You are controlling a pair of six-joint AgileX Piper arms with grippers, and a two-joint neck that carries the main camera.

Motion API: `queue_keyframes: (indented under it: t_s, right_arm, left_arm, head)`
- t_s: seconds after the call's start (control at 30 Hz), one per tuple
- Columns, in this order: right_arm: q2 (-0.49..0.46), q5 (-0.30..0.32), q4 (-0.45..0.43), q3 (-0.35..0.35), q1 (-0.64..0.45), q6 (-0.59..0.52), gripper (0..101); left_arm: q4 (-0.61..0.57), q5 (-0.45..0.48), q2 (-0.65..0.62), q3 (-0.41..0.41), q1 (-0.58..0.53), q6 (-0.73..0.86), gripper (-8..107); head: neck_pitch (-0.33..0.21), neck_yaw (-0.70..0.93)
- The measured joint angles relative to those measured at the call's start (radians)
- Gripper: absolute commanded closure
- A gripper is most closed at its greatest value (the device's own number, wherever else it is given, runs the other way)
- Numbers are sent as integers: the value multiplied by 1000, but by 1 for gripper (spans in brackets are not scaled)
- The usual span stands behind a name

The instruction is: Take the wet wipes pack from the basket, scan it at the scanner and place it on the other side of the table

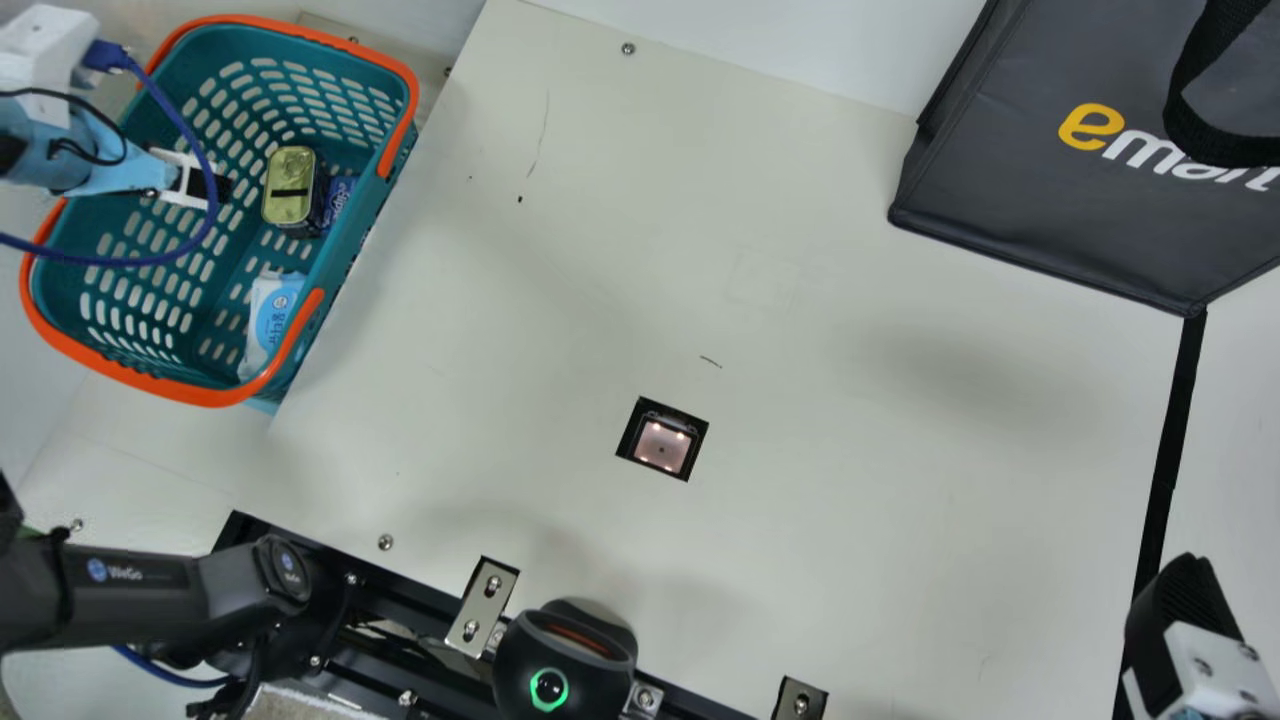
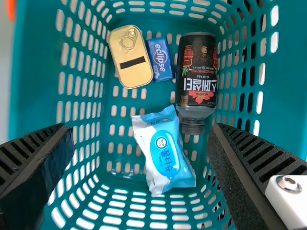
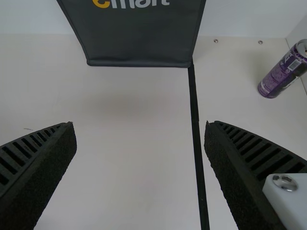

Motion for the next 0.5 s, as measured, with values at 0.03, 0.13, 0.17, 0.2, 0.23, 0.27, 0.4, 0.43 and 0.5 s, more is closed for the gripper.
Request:
queue_keyframes:
  t_s: [0.03,0.13,0.17,0.2,0.23,0.27,0.4,0.43,0.5]
  right_arm:
    - [0,0,0,0,0,0,6]
    - [0,0,0,0,0,0,6]
    - [0,0,0,0,0,0,6]
    - [0,0,0,0,0,0,6]
    - [0,0,0,0,0,0,6]
    - [0,0,0,0,0,0,6]
    - [0,0,0,0,0,0,6]
    - [0,0,0,0,0,0,6]
    - [0,0,0,0,0,0,6]
  left_arm:
    - [-5,-7,15,-3,-3,2,9]
    - [-14,-19,55,-6,-9,5,9]
    - [-16,-26,68,-8,-13,5,9]
    - [-19,-30,77,-8,-15,5,9]
    - [-19,-35,90,-8,-18,5,9]
    - [-21,-39,101,-10,-20,5,9]
    - [-25,-61,141,-12,-32,0,9]
    - [-25,-66,152,-12,-34,0,9]
    - [-27,-77,168,-15,-41,-7,9]
  head:
    - [0,2]
    - [0,0]
    - [0,0]
    - [0,2]
    - [0,2]
    - [0,2]
    - [0,2]
    - [0,2]
    - [0,2]
